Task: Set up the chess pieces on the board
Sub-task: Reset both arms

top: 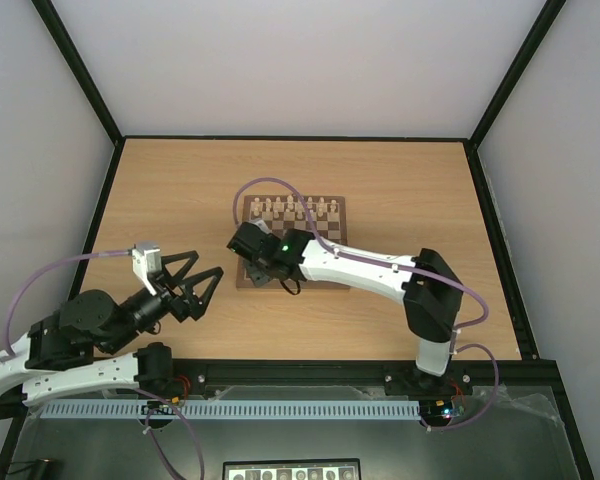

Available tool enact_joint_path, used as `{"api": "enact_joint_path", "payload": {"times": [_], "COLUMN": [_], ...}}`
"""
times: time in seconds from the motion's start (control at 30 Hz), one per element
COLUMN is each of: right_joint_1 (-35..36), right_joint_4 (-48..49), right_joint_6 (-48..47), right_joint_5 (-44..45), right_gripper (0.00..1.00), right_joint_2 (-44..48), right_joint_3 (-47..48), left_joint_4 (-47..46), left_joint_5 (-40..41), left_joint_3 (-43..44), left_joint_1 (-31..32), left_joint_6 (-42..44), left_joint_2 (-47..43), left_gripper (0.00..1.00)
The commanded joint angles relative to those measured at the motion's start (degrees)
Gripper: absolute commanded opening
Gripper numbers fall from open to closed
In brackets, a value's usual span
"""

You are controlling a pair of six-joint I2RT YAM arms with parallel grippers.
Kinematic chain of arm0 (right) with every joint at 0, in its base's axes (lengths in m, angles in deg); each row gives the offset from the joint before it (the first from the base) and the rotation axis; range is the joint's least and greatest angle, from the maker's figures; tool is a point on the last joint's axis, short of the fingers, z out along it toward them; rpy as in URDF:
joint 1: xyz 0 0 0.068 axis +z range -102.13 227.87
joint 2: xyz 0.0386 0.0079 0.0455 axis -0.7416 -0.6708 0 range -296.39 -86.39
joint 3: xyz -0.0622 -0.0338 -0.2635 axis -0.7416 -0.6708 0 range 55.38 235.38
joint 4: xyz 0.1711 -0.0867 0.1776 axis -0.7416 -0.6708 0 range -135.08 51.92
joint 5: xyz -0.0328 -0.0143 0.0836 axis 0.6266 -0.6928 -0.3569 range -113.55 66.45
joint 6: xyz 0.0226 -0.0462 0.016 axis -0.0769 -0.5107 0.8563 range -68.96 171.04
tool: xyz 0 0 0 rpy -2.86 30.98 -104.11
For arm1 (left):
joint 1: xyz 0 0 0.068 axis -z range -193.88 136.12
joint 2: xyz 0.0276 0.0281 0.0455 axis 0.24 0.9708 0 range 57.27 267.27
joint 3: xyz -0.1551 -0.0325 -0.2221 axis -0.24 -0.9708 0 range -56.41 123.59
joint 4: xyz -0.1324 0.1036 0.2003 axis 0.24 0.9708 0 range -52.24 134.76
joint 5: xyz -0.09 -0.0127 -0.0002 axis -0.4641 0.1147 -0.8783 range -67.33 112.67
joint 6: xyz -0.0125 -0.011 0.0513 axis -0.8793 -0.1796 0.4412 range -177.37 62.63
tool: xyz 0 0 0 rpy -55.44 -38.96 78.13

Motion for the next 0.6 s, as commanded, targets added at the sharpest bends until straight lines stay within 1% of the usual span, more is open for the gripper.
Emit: {"api": "enact_joint_path", "payload": {"times": [0.0,0.1,0.2,0.27,0.3,0.47,0.57], "right_joint_1": [0.3,0.2,0.1,-0.1,-0.1,-0.5,-1.2], "right_joint_4": [0.7,1.6,2.5,3.3,3.8,7.0,7.5], "right_joint_6": [1.1,1.6,2.2,2.6,2.8,4.0,4.5], "right_joint_5": [3.0,3.9,5.5,6.7,7.4,11.0,12.0], "right_gripper": [0.50,0.63,0.81,0.95,1.00,0.99,0.99], "right_joint_2": [5.8,9.2,13.4,16.6,18.5,30.7,36.7], "right_joint_3": [-4.0,-7.4,-11.0,-14.2,-15.8,-25.2,-29.8], "left_joint_4": [-1.8,-2.6,-3.2,-3.7,-3.8,-4.0,-2.6], "left_joint_5": [2.0,2.4,2.9,3.3,3.7,5.5,9.1], "left_joint_3": [1.3,1.5,1.6,1.8,1.9,2.0,2.0], "left_joint_1": [-0.1,-0.1,-0.1,0.0,-0.1,0.0,-0.1], "left_joint_6": [-0.4,-0.3,-0.5,-0.7,-1.0,-2.0,-3.7], "left_joint_2": [1.2,2.8,4.9,6.0,6.6,9.3,11.5], "left_gripper": [0.99,0.99,1.00,1.00,0.99,0.99,1.00]}}
